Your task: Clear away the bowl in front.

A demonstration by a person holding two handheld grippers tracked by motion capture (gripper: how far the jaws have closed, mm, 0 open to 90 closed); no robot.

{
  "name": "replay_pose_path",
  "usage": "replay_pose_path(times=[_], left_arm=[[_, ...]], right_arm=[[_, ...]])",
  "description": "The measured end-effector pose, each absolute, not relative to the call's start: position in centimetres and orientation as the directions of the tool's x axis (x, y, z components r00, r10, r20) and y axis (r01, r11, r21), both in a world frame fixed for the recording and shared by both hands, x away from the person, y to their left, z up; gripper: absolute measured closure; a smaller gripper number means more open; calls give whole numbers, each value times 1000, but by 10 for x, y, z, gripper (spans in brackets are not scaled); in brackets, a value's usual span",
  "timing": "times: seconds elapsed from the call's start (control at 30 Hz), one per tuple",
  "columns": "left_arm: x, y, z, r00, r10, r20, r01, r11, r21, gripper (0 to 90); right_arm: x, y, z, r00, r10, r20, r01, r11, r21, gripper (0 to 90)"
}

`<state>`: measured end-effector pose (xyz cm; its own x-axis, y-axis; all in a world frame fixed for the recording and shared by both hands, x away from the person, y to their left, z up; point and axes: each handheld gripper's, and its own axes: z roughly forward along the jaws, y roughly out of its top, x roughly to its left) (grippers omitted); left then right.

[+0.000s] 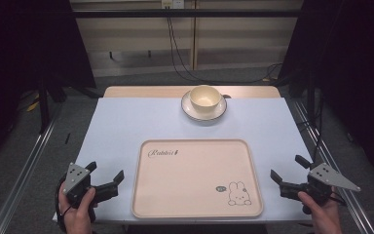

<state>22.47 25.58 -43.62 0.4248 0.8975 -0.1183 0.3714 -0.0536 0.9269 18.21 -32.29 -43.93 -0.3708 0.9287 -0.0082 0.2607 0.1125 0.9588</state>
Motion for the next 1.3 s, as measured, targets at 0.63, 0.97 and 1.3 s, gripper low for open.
replay_pose_path(times=[0.63,0.97,1.3], left_arm=[[227,243,-434,472,874,-120,372,-74,925,18],[234,225,-428,520,848,-101,343,-99,934,15],[243,211,-419,543,833,-110,330,-91,940,17]], right_arm=[[184,-322,-441,-396,918,-4,270,120,955,26],[184,-322,-441,-395,919,6,274,111,955,23],[185,-323,-440,-400,916,15,271,102,957,18]])
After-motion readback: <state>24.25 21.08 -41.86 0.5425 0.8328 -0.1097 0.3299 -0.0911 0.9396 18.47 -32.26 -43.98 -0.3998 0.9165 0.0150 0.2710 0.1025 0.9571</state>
